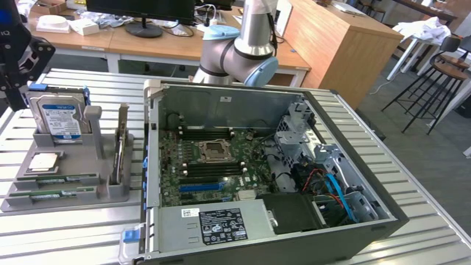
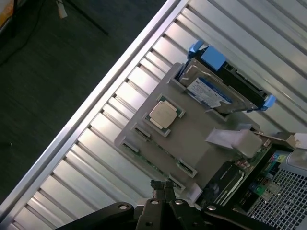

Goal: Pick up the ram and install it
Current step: 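Pick up the ram and move it above insertion slot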

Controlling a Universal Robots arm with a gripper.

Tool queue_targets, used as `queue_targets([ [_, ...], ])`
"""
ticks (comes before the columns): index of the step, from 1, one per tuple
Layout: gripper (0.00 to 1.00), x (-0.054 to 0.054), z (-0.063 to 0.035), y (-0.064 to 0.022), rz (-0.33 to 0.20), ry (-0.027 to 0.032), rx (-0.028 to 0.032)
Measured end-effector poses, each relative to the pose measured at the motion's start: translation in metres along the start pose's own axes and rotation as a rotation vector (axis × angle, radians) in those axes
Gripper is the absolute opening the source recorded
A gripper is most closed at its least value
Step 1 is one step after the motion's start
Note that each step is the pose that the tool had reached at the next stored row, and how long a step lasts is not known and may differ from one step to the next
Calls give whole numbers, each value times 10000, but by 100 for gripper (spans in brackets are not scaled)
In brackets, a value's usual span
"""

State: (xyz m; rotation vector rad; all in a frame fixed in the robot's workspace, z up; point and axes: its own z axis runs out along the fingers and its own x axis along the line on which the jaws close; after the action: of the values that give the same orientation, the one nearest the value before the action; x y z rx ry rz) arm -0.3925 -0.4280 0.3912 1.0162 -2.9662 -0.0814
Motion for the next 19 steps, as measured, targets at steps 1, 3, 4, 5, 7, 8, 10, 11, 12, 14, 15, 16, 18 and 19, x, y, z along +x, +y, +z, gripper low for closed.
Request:
queue_targets([
  [1, 10, 0, 0, 0, -105, 10, -5],
  [3, 10, 0, 1, 0, -305, 30, -15],
  [4, 10, 0, 1, 0, -400, 41, -20],
  [5, 10, 0, 1, 0, -496, 50, -25],
  [7, 10, 0, 2, 0, -638, 66, -33],
  [8, 10, 1, 2, 0, -673, 69, -34],
  [10, 10, 0, 2, 0, -700, 71, -35],
  [11, 10, 0, 3, 0, -702, 70, -34],
  [12, 10, 0, 3, 0, -702, 70, -35],
  [14, 10, 0, 3, 0, -702, 70, -35],
  [15, 10, 0, 2, 0, -702, 70, -34],
  [16, 10, 0, 3, 0, -702, 70, -35],
  [18, 10, 0, 2, 0, -702, 70, -35],
  [19, 10, 0, 3, 0, -713, 71, -35],
])
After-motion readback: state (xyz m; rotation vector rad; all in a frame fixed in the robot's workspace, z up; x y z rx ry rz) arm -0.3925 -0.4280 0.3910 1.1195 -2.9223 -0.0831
